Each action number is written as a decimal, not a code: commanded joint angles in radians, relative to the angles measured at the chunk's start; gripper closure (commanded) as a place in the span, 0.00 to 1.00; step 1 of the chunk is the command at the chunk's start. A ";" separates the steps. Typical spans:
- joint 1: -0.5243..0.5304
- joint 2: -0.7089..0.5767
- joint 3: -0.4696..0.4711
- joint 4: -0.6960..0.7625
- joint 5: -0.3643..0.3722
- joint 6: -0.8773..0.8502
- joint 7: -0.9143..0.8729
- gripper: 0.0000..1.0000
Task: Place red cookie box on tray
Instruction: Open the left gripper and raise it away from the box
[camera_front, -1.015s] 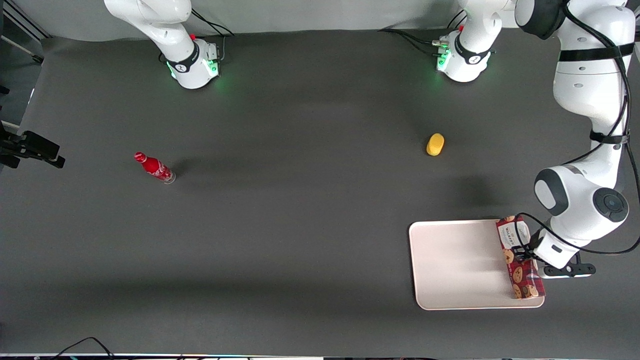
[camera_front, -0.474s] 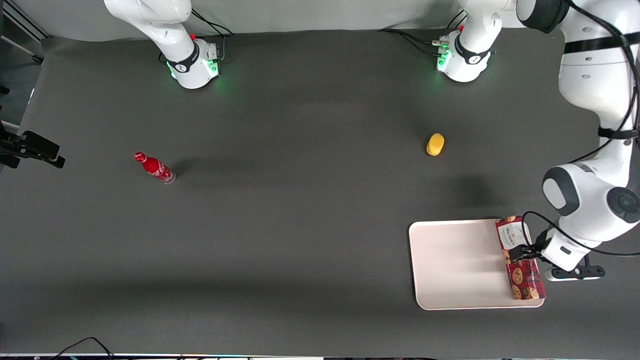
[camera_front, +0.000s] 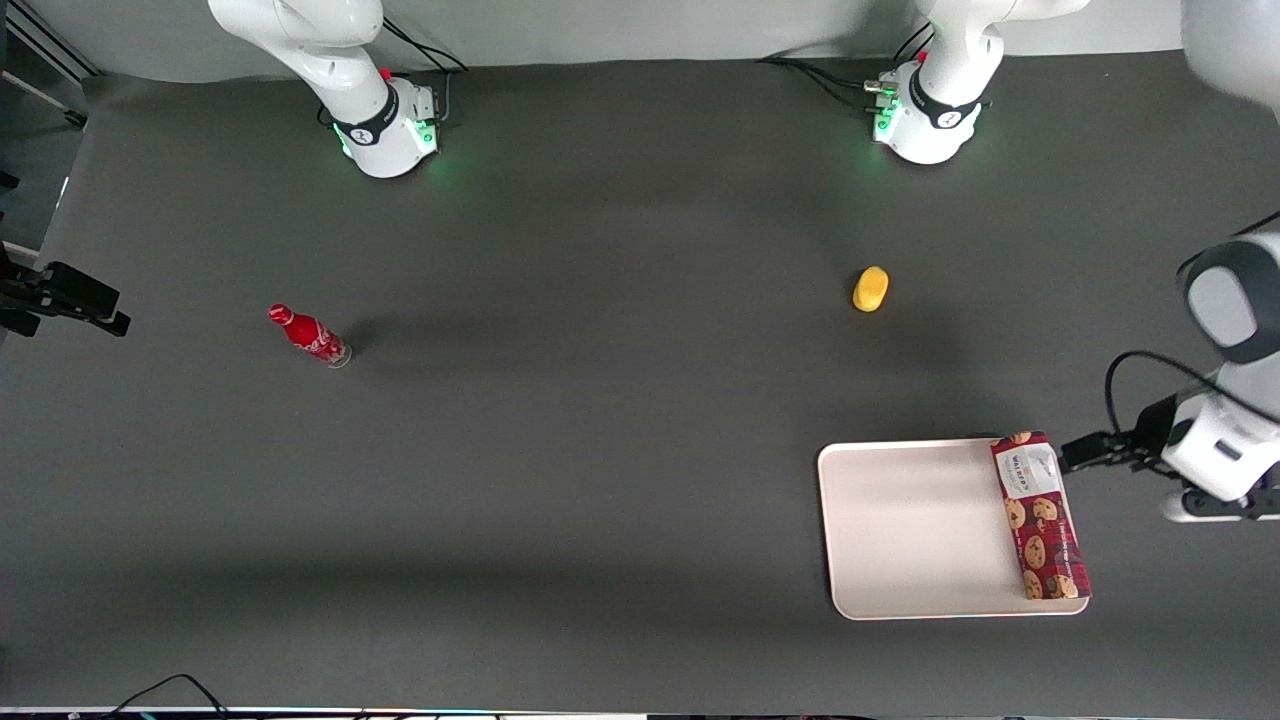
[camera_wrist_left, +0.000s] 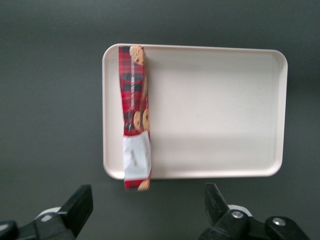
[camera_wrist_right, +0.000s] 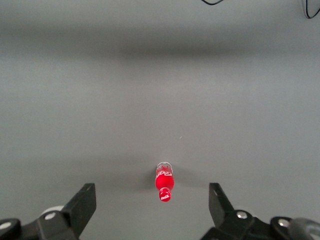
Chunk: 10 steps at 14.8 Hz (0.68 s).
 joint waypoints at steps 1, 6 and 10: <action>-0.047 -0.184 0.005 -0.029 0.114 -0.201 -0.099 0.00; -0.078 -0.400 -0.020 -0.028 0.142 -0.369 -0.098 0.00; -0.078 -0.450 -0.038 -0.016 0.154 -0.412 -0.092 0.00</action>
